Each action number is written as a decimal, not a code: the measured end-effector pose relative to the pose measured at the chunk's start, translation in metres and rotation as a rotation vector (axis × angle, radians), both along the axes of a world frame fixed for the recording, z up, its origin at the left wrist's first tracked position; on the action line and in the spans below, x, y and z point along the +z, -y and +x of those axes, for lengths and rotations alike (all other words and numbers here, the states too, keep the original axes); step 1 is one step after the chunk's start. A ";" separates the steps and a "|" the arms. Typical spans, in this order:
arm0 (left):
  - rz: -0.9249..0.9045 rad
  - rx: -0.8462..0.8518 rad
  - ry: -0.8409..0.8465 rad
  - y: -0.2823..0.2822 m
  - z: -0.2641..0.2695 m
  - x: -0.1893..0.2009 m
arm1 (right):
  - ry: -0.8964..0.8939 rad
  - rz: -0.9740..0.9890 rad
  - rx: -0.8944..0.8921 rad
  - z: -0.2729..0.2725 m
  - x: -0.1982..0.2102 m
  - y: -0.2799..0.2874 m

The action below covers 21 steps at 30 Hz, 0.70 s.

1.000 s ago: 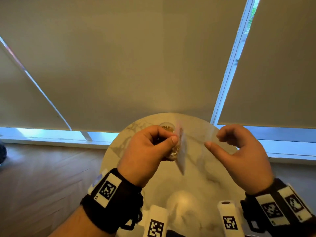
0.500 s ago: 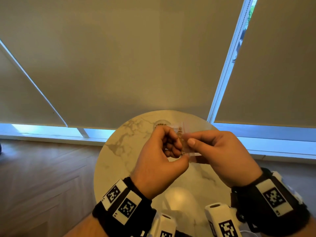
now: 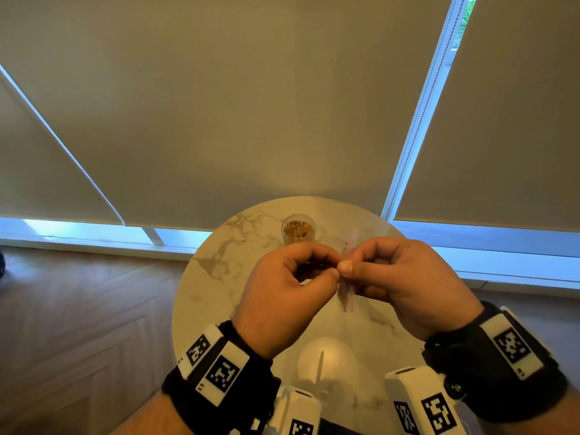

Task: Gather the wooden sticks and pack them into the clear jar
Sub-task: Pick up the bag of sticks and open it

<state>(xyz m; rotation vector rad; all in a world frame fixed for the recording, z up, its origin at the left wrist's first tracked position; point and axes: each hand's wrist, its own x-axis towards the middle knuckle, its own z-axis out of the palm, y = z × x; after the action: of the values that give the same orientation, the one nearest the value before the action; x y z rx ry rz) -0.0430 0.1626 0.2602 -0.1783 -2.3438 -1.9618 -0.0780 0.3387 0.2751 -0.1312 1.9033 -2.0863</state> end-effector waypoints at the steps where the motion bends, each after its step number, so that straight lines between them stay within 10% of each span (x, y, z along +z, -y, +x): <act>1: 0.037 -0.022 0.017 0.000 0.001 0.001 | 0.003 -0.003 0.000 0.000 0.000 0.000; 13: 0.417 -0.123 0.359 0.005 -0.005 0.008 | 0.019 -0.142 0.038 0.003 -0.015 0.002; 21: 0.130 0.076 0.221 0.010 -0.009 0.007 | -0.112 -0.016 -0.136 -0.003 -0.024 -0.011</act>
<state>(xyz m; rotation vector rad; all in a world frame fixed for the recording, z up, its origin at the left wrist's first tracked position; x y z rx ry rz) -0.0523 0.1530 0.2675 0.1411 -2.2956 -2.1879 -0.0812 0.3493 0.2515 -0.1279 2.0124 -2.2269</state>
